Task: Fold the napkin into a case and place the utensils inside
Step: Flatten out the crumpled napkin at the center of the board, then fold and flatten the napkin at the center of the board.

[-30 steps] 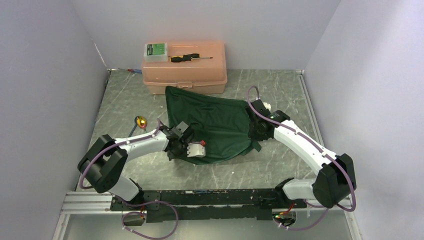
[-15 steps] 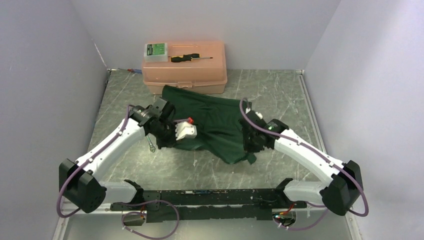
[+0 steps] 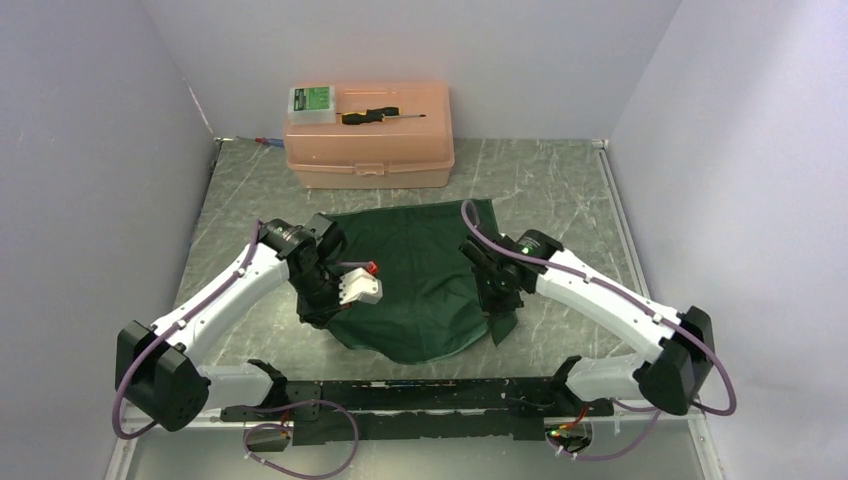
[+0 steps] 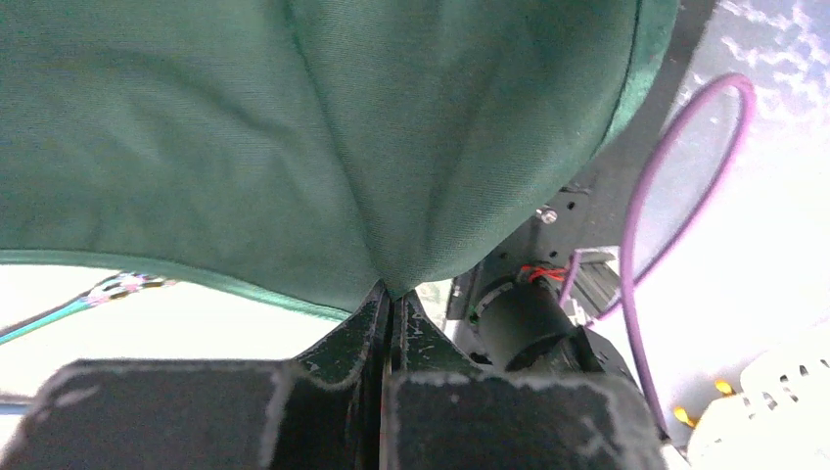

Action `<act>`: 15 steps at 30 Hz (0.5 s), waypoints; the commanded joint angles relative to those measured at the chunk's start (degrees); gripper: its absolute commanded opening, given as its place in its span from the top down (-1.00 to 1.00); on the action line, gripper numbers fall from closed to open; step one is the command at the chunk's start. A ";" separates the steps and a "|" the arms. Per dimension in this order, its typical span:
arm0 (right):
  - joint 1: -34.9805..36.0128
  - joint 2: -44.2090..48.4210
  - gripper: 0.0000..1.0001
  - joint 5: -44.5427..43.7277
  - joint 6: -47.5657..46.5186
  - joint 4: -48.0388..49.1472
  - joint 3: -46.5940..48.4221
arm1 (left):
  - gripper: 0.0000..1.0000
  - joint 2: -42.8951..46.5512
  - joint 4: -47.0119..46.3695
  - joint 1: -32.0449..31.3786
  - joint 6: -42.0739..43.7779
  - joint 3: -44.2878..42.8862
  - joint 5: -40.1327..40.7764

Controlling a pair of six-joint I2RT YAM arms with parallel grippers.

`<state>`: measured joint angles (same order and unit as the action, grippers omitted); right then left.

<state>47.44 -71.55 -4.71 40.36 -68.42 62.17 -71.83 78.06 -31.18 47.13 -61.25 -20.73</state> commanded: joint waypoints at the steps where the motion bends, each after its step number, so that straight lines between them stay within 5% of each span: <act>1: -3.43 -4.11 1.00 -2.83 -3.86 1.08 5.46 | 0.95 0.50 -7.67 1.84 -2.35 -1.73 3.35; 7: -12.58 -9.42 1.00 -2.73 -8.38 8.97 9.37 | 0.95 -5.50 -19.80 8.84 -6.39 -3.69 11.21; 15: -15.59 -21.76 1.00 -6.32 -10.58 15.69 19.15 | 0.95 -14.60 -30.48 13.39 -9.68 -6.61 15.06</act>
<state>32.80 -89.32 -8.36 32.14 -58.54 75.53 -84.05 55.09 -18.41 39.88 -65.39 -8.69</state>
